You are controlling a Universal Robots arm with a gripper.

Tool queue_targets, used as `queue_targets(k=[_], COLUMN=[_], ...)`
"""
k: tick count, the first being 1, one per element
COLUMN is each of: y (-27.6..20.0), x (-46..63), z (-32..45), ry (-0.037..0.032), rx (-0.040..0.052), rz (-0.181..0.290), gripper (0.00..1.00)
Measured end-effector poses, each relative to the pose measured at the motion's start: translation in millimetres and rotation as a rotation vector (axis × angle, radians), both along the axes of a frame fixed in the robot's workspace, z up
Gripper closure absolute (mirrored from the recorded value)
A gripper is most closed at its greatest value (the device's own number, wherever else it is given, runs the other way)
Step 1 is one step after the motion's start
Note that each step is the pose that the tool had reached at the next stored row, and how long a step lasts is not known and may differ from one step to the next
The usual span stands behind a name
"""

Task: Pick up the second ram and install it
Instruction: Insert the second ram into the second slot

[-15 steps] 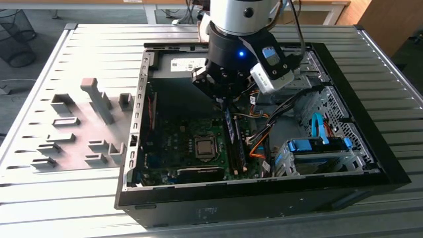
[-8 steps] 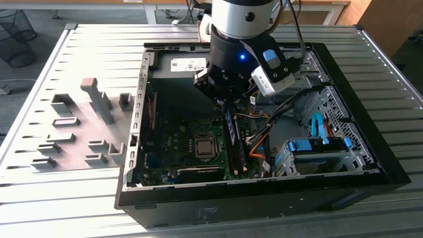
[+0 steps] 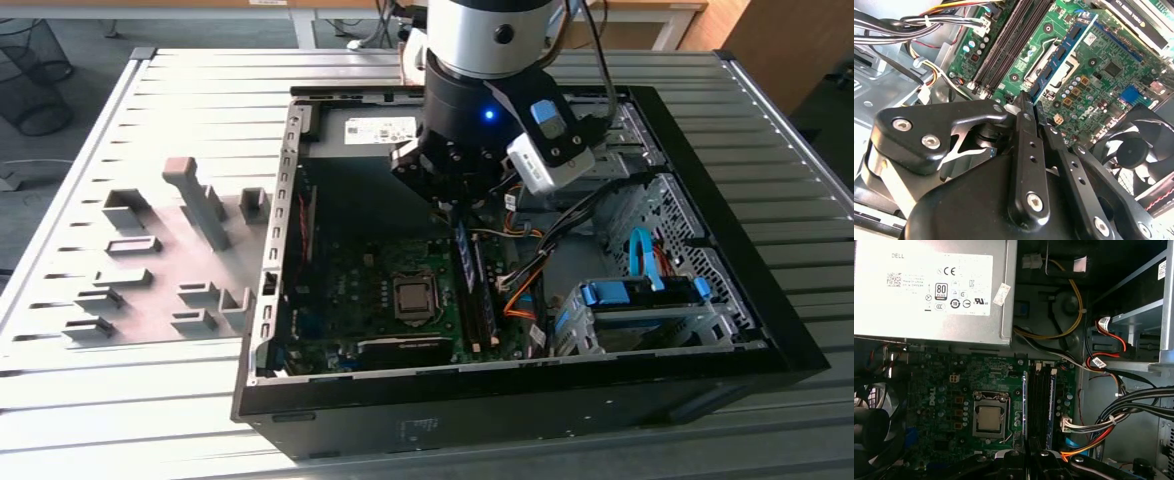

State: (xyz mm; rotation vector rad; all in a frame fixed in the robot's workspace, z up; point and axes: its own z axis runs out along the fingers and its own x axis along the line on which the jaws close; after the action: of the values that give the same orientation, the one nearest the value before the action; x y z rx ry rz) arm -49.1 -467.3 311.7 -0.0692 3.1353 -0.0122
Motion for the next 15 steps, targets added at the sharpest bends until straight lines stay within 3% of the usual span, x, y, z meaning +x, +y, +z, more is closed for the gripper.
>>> queue_targets(k=[4, 10, 15], y=[0.0, 0.0, 0.0], x=[2.3, 5.8, 11.1], z=[-1.7, -12.5, -21.6], ry=[-0.0002, 0.0000, 0.0000], rx=[0.0002, 0.0000, 0.0000], rz=[-0.006, -0.053, -0.054], gripper=[0.86, 0.86, 0.86])
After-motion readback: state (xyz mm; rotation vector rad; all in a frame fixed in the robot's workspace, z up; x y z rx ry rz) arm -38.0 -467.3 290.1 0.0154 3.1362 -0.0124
